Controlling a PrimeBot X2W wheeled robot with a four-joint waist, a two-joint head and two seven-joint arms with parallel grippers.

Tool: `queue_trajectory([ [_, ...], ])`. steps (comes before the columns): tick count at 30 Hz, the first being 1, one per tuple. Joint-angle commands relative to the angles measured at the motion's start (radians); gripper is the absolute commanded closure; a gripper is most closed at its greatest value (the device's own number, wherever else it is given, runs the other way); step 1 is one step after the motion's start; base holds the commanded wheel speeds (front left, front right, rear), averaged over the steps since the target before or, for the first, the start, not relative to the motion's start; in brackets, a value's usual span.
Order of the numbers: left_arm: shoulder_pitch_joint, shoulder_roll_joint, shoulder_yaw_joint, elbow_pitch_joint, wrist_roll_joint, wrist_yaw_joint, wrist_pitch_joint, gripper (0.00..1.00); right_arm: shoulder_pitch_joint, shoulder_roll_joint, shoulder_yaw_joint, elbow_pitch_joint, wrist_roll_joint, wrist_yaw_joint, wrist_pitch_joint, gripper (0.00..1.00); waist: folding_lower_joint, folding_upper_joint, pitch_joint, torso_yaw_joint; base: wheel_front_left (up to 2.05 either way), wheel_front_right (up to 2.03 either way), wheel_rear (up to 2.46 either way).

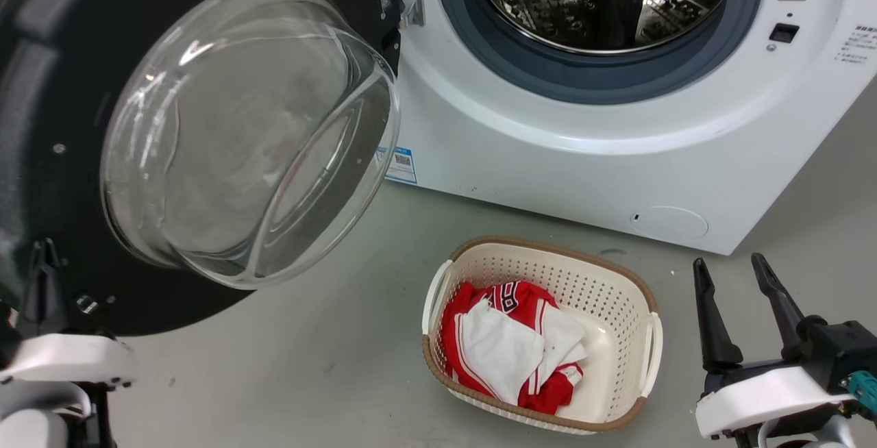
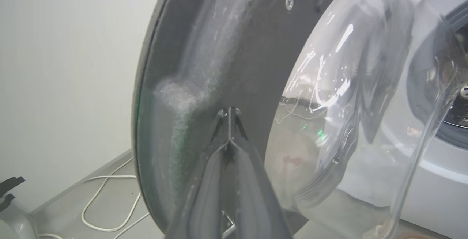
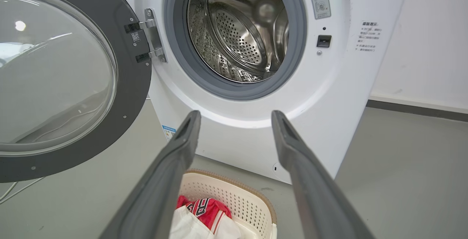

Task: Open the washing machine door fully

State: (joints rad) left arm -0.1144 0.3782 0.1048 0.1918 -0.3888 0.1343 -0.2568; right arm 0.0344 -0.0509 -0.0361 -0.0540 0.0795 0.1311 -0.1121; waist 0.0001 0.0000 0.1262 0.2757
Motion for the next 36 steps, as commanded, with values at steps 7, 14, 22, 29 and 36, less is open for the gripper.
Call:
queue_trajectory([
  [7,-0.087,0.051,0.036,0.120,-0.006,-0.042,-0.008,1.00,-0.037,0.002,-0.008,-0.008,-0.010,-0.001,0.001,0.00,-0.0001,0.0000,0.038,-0.010,0.00,0.00,0.00],
  [14,-0.089,0.056,0.069,0.150,0.013,-0.056,-0.009,1.00,-0.036,0.002,-0.008,0.008,-0.007,-0.001,-0.008,0.00,-0.0001,0.0000,0.028,-0.024,0.00,0.00,0.00],
  [22,0.052,-0.030,0.105,-0.009,0.075,-0.048,-0.008,1.00,-0.019,0.002,0.001,0.037,0.010,-0.001,-0.027,0.00,-0.0001,0.0000,-0.024,-0.048,0.00,0.00,0.00],
  [29,0.195,-0.157,0.041,-0.178,0.159,-0.044,-0.008,1.00,-0.012,0.002,0.008,0.049,0.003,-0.001,-0.030,0.00,-0.0001,0.0000,-0.057,-0.070,0.00,0.00,0.00],
  [36,0.248,-0.255,-0.041,-0.225,0.204,-0.085,-0.008,1.00,0.000,0.002,0.013,0.054,0.006,-0.001,-0.029,0.00,-0.0001,0.0000,-0.083,-0.106,0.00,0.00,0.00],
])
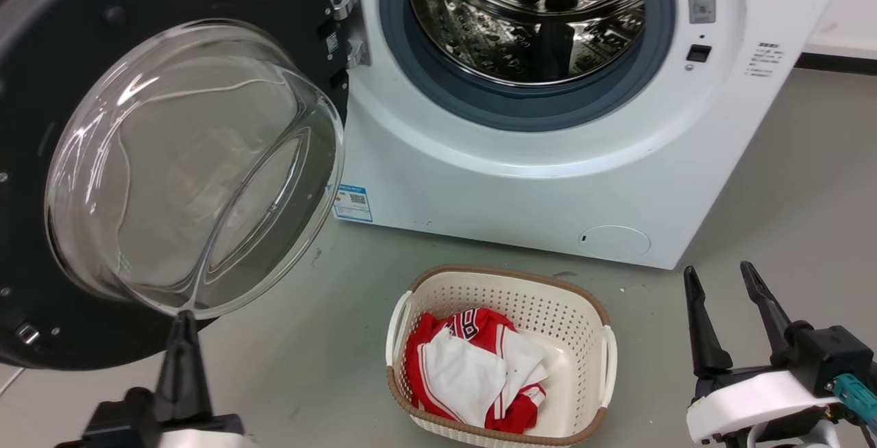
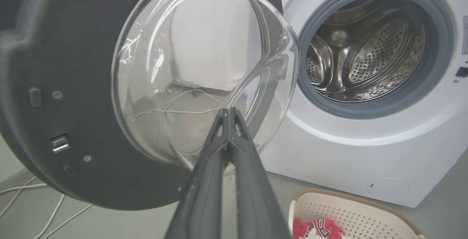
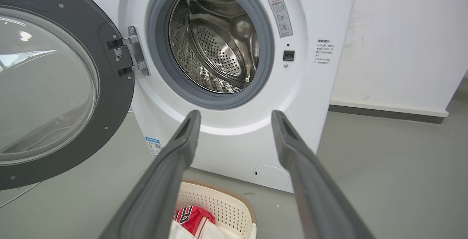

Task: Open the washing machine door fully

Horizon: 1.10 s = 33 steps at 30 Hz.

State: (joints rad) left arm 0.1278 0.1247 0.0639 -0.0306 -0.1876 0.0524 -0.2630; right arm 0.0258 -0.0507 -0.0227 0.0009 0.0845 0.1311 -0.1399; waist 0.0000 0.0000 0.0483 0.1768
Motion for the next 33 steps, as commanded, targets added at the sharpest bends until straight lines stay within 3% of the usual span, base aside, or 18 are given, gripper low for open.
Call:
queue_trajectory([
  [1,0.007,-0.012,-0.014,0.000,0.011,-0.006,-0.002,0.85,0.009,0.001,0.002,-0.001,-0.001,-0.001,0.000,0.00,0.0000,0.0000,-0.009,-0.014,0.00,0.00,0.00],
  [2,0.006,-0.021,-0.025,0.000,0.019,-0.007,-0.002,0.63,0.011,0.001,0.004,-0.002,-0.002,-0.001,0.001,0.00,0.0000,0.0000,-0.013,-0.020,0.00,0.00,0.00],
  [4,-0.005,-0.032,-0.042,-0.002,0.028,-0.009,-0.002,0.00,0.015,0.001,0.007,-0.003,-0.004,-0.001,0.003,0.00,0.0000,0.0000,-0.021,-0.031,0.00,0.00,0.00],
  [21,-0.099,-0.048,-0.120,0.032,0.111,-0.052,-0.002,0.00,0.028,0.001,-0.009,-0.045,-0.029,-0.001,0.016,0.00,0.0000,0.0000,-0.067,-0.134,0.00,0.00,0.00],
  [33,-0.112,-0.044,-0.126,0.053,0.131,-0.058,-0.002,0.00,0.060,0.002,0.000,-0.027,-0.032,-0.001,0.021,0.00,0.0000,0.0000,-0.060,-0.164,0.00,0.00,0.00],
])
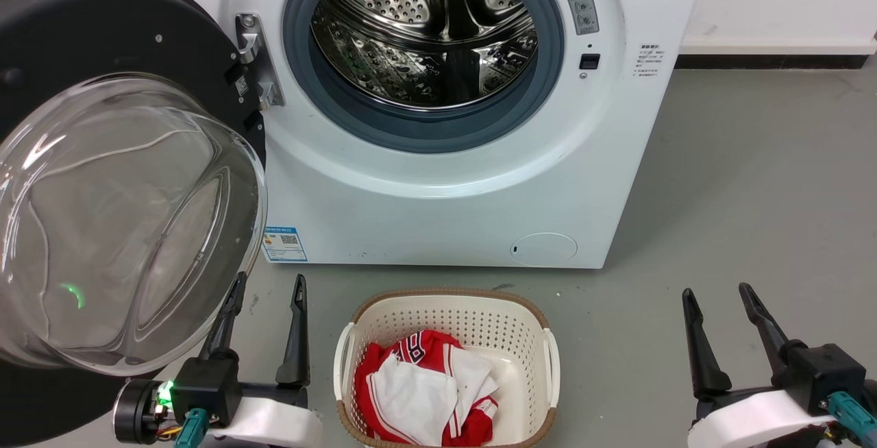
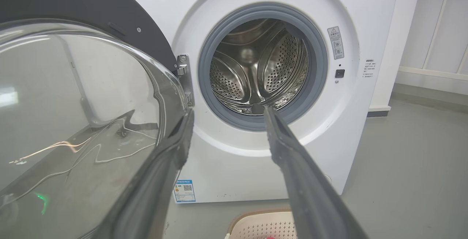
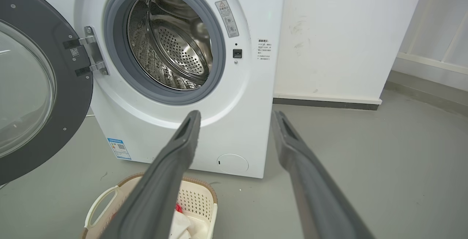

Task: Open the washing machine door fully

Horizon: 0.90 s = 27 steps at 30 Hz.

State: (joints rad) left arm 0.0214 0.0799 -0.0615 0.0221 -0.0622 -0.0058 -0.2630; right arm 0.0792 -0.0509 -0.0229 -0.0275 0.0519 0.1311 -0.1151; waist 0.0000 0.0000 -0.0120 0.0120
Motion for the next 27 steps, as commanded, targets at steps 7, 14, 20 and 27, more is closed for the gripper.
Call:
queue_trajectory([
  [7,-0.010,0.001,0.006,-0.002,0.006,-0.002,-0.002,0.00,-0.006,0.002,-0.001,0.008,0.003,-0.001,-0.009,0.00,0.0000,0.0000,0.003,-0.002,0.00,0.00,0.00],
  [14,-0.007,-0.001,0.011,0.005,0.003,-0.002,-0.002,0.00,-0.010,0.002,-0.001,0.011,0.007,-0.001,-0.012,0.00,0.0000,0.0000,0.004,-0.001,0.00,0.00,0.00],
  [20,-0.010,-0.002,0.016,0.009,0.002,-0.006,-0.002,0.00,-0.012,0.002,-0.001,0.013,0.009,-0.001,-0.013,0.00,0.0000,0.0000,0.005,0.000,0.00,0.00,0.00],
  [27,0.010,-0.002,0.013,0.038,-0.009,-0.004,0.006,1.00,0.012,0.000,0.003,0.037,0.018,0.000,-0.008,1.00,0.0000,0.0000,0.005,0.000,0.00,0.00,0.00],
])
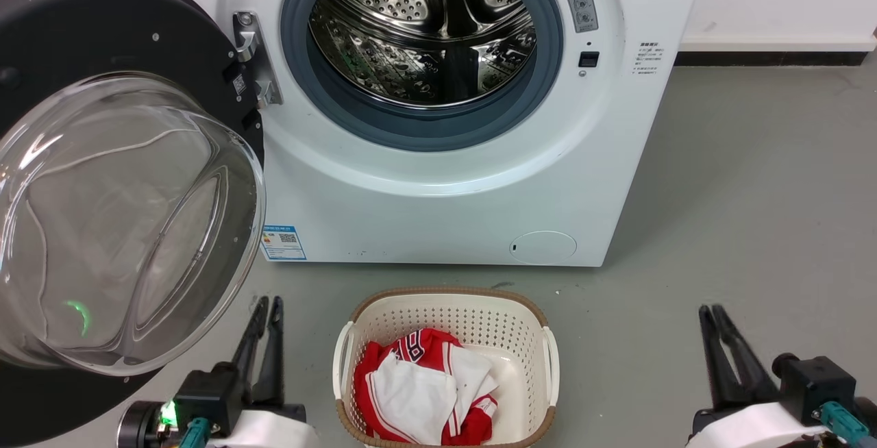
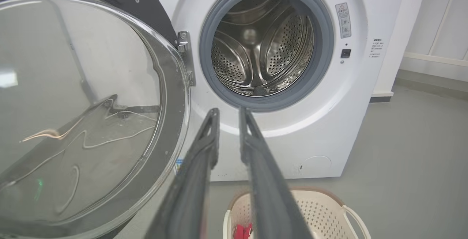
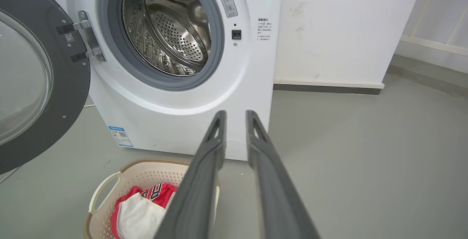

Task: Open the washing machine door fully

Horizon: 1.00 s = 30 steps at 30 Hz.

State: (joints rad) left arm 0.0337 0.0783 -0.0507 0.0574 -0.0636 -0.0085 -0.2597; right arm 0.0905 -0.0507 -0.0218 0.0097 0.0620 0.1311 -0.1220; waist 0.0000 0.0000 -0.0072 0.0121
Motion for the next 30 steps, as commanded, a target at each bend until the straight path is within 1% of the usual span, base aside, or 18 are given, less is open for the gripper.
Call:
queue_trajectory([
  [1,-0.008,-0.001,0.008,0.009,-0.028,-0.003,0.010,1.00,0.001,0.000,0.003,-0.001,0.029,0.000,-0.001,1.00,0.0000,0.0000,0.000,0.000,0.00,0.00,0.00],
  [15,-0.034,-0.006,0.037,0.040,-0.314,-0.025,0.078,1.00,-0.041,-0.016,0.003,0.044,0.335,0.000,0.030,1.00,0.0000,0.0000,0.001,-0.001,0.00,0.00,0.00],
  [30,-0.058,-0.010,0.062,0.069,-0.571,-0.046,0.139,1.00,-0.074,-0.026,0.000,0.082,0.601,0.000,0.060,1.00,0.0000,0.0000,0.003,-0.003,0.00,0.00,0.00],
])
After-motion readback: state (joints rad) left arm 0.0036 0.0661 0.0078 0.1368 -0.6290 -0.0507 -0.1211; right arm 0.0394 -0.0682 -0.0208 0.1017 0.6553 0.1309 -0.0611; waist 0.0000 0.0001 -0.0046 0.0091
